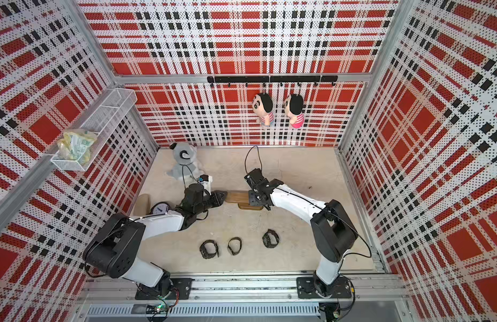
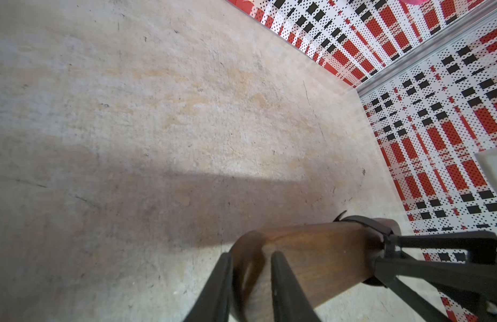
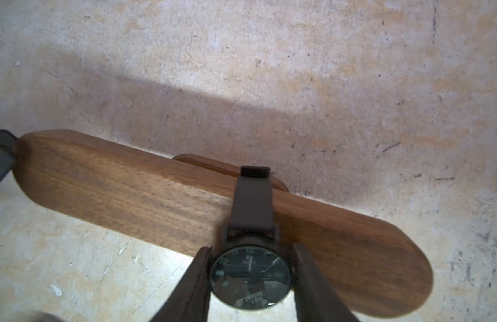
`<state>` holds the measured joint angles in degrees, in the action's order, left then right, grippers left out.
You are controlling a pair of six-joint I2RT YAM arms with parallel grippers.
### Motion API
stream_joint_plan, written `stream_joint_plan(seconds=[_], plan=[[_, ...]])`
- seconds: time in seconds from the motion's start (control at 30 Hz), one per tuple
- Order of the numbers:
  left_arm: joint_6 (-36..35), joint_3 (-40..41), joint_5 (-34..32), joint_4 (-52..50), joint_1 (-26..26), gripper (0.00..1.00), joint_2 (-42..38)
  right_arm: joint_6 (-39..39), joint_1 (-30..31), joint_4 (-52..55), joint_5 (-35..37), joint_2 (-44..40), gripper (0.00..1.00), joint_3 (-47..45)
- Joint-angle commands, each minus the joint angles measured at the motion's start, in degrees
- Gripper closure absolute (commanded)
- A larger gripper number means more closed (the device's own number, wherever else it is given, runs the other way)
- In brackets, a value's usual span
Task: Place watch on stand
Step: Place the watch on the stand.
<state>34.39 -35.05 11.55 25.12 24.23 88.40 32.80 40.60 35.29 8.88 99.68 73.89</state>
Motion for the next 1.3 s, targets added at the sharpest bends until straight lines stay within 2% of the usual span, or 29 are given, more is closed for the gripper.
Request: stream_joint_plan(seconds=[0.0,0.27,0.4,0.7,0.77,0.9,1.03,1.17,1.27], plan=[[0.48,0.77,1.04,1.66,1.12,0.71,0.29,0.95,0.92,-0.50,-1.15,1.48,0.98,1.16],[0.59,1.26,0.56,1.68,1.34,0.70,-0.73,0.66,1.45,-0.61,-1.39,1.22,0.73,1.09],[0.59,1.52,0.23,1.69,1.36,0.67,-1.45,0.27,1.63,-1.07,-2.30,0.87,0.64,1.02],[0.76,1.91,-0.61,1.68,1.43,0.57,-3.12,-0.72,1.82,-0.38,-3.71,-1.97,0.23,1.13],[0.84,1.81,-0.82,1.68,1.53,0.55,-3.40,-1.59,1.81,0.28,-3.45,-2.74,0.17,1.10],[0.86,1.73,-1.16,1.60,1.70,0.48,-4.49,-2.82,1.80,2.59,-2.29,-5.52,0.14,0.67],[0.40,0.87,-3.13,-0.91,2.09,0.43,-7.33,-3.09,1.76,5.58,-1.92,-10.85,0.17,-1.11],[-1.49,0.78,-8.63,-5.03,4.03,0.37,-12.33,-2.39,1.70,7.08,-2.88,-19.40,0.21,-7.64],[-3.92,0.50,-14.44,-10.13,6.94,0.33,-15.74,-1.69,1.60,8.07,-7.27,-24.76,0.22,-13.80]])
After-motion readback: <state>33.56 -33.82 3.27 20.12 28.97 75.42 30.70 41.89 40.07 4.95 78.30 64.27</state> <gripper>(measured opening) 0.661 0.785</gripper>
